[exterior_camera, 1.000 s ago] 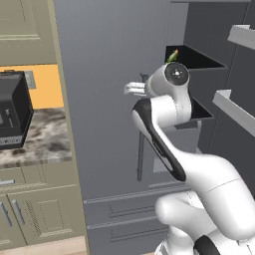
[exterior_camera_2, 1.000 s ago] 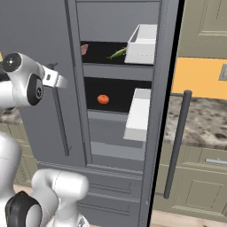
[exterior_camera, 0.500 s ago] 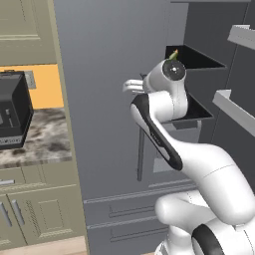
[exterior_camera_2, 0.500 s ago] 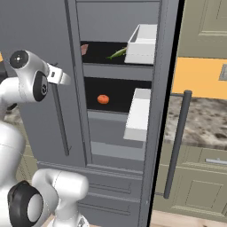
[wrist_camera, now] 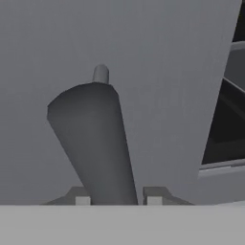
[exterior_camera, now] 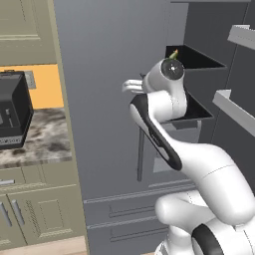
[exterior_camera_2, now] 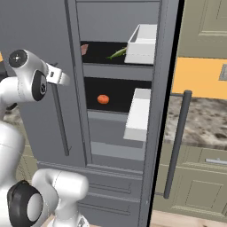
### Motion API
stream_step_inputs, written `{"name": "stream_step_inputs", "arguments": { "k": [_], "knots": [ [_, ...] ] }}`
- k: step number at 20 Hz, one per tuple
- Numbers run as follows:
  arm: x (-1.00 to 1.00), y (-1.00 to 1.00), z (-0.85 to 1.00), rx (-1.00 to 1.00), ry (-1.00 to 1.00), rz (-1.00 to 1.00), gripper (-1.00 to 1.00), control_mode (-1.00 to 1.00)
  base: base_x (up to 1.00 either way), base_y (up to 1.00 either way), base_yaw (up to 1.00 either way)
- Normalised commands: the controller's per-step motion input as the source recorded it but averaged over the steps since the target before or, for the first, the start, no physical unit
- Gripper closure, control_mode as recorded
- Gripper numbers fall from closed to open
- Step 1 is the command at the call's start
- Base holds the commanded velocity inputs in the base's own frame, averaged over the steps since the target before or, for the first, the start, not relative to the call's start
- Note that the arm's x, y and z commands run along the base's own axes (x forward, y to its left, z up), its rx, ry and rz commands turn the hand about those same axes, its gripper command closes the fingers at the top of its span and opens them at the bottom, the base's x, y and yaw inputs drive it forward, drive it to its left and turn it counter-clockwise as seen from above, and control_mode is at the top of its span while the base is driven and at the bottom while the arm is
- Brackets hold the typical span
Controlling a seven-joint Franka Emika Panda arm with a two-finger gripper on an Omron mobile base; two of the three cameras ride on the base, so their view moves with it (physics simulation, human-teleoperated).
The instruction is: Gather the carrot and squash from the fridge and place them on a tray on the dining counter. Then gather the steak and fish from the fridge and place them on the other tray.
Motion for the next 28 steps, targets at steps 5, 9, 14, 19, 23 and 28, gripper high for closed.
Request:
{"name": "stream_step_inputs", "arguments": {
  "k": [5, 9, 14, 19, 23, 28],
  "knots": [
    [-0.14, 0.45, 0.00, -0.05, 0.00, 0.03, 1.00, -1.00, 0.00, 0.00, 0.00],
    [-0.60, 0.64, 0.00, -0.02, 0.00, 0.05, 1.00, -1.00, 0.00, 0.00, 0.00],
    [-0.80, 0.81, 0.00, -0.03, 0.00, 0.06, 1.00, -1.00, 0.00, 0.00, 0.00],
    [-0.80, 0.91, -0.02, -0.05, 0.00, 0.09, 1.00, -1.00, 0.00, 0.00, 0.00],
    [-0.67, 0.81, -0.10, -0.09, 0.00, 0.10, -1.00, -1.00, 0.00, 0.00, 0.00],
    [-0.71, -0.06, 0.00, 0.00, -0.13, 0.03, -1.00, -1.00, 0.00, 0.00, 0.00]
  ]
}}
